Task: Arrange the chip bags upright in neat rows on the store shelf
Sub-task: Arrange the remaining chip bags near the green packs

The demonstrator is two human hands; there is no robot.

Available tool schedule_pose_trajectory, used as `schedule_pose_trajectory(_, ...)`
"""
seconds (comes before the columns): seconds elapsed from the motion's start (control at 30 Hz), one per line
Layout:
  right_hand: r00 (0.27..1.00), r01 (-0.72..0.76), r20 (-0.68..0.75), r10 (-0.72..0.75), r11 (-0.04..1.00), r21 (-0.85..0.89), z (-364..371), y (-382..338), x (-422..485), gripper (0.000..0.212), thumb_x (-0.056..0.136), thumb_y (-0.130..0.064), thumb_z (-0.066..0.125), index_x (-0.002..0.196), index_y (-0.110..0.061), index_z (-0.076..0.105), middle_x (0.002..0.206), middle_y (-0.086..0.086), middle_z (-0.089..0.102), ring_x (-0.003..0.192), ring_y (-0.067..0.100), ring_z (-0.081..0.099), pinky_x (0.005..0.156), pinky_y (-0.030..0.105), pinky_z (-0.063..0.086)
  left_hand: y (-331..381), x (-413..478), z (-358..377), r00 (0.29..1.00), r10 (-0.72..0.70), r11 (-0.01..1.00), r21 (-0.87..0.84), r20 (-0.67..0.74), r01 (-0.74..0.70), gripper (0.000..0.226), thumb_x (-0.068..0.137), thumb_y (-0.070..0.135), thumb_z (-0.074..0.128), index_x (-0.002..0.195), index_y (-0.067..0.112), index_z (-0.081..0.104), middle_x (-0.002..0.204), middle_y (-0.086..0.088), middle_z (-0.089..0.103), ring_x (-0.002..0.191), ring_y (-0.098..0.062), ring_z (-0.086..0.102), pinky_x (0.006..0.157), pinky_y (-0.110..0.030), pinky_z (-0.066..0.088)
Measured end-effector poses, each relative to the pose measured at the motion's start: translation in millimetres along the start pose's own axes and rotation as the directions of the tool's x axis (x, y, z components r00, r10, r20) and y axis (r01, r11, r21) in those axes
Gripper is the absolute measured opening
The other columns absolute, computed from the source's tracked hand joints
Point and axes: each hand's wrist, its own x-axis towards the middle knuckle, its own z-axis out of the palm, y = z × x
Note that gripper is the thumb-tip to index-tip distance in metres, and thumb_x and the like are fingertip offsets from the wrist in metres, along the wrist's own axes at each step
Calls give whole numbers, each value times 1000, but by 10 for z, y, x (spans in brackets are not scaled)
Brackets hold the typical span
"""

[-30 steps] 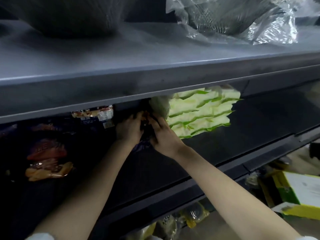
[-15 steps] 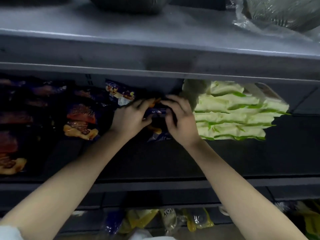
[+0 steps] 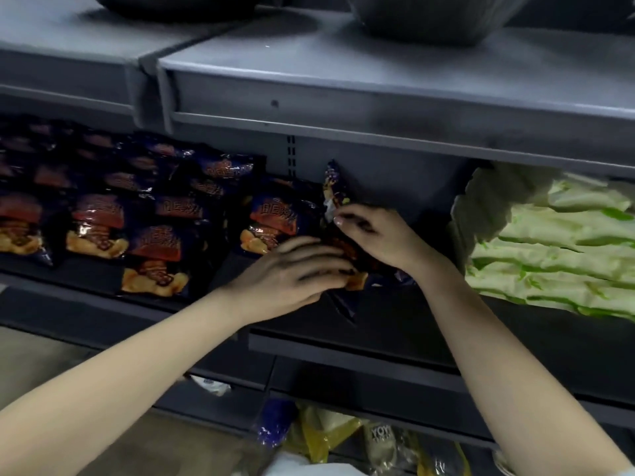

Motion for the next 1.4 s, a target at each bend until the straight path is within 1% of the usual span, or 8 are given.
schedule_pose_trajectory(0.17, 990, -22, 135, 27, 999, -35, 127, -244, 99, 36, 93, -44, 49, 126, -32, 55, 125, -12, 58, 111, -1, 49, 82, 1, 34, -48, -264, -174, 1000, -1, 1000, -16, 1, 1, 26, 84, 10, 64, 102, 17, 46, 117, -1, 66, 121, -19, 51, 109, -42, 32)
schedule_pose_trajectory(0.33, 974, -68, 214, 78, 996, -49, 356, -390, 201, 38, 93, -48, 46, 122, -27, 59, 124, -6, 56, 115, 11, 50, 84, 18, 35, -170, -578, -316, 1000, -17, 1000, 25, -14, 18, 9, 97, 9, 38, 98, 16, 44, 112, -1, 68, 119, -19, 50, 107, -37, 34)
schedule_pose_trajectory(0.6, 917, -229, 337, 212, 973, 11, 551, -500, 290, 58, 80, -52, 65, 127, -24, 45, 124, -10, 53, 117, 9, 48, 93, 25, 41, -504, -935, -505, 995, -98, 995, 11, 30, 98, 16, 85, 6, 45, 93, 19, 49, 112, 7, 68, 123, -19, 48, 109, -41, 30)
schedule_pose_trajectory(0.83, 944, -293, 205, 257, 940, 174, 814, -410, 248, 44, 83, -34, 69, 123, -22, 57, 116, -8, 60, 107, 5, 54, 79, 0, 38, -831, -1099, -552, 962, -268, 962, -35, 53, 270, 42, 74, -9, 51, 106, 18, 56, 137, -1, 49, 132, -21, 39, 104, -43, 38)
schedule_pose_trajectory(0.9, 946, -317, 36, 322, 895, 315, 900, -353, 237, 41, 80, -39, 71, 117, -25, 59, 115, -7, 63, 112, 12, 57, 94, 20, 45, -849, -1080, -571, 868, -495, 847, -247, -41, 471, 44, 79, -9, 54, 111, 21, 53, 135, 1, 48, 127, -15, 43, 103, -42, 42)
schedule_pose_trajectory(1.0, 847, -257, -190, 496, 696, 670, 1017, -362, 214, 57, 68, -47, 77, 117, -25, 58, 120, 0, 64, 111, 18, 60, 94, 41, 50, -727, -933, -542, 577, -817, 396, -700, 27, 594, 46, 82, 11, 66, 120, 26, 43, 130, 11, 49, 119, -5, 49, 100, -27, 44)
schedule_pose_trajectory(1.17, 735, 106, -87, 672, 14, 994, 1245, -589, 172, 23, 87, -17, 62, 110, -15, 61, 108, 8, 69, 93, 20, 68, 76, 31, 57, -618, -745, -207, 387, -820, -151, -812, 422, 564, 67, 77, 24, 70, 132, 28, 33, 124, 7, 51, 108, -6, 56, 91, -29, 48)
schedule_pose_trajectory(1.4, 698, 222, -30, 716, -176, 959, 1572, -826, 110, 45, 76, -21, 67, 118, -8, 58, 111, 10, 67, 98, 20, 66, 80, 28, 56, -643, -497, -83, 431, -778, -186, -822, 457, 538, 33, 80, 17, 70, 109, 27, 57, 105, 4, 66, 98, -11, 64, 89, -29, 49)
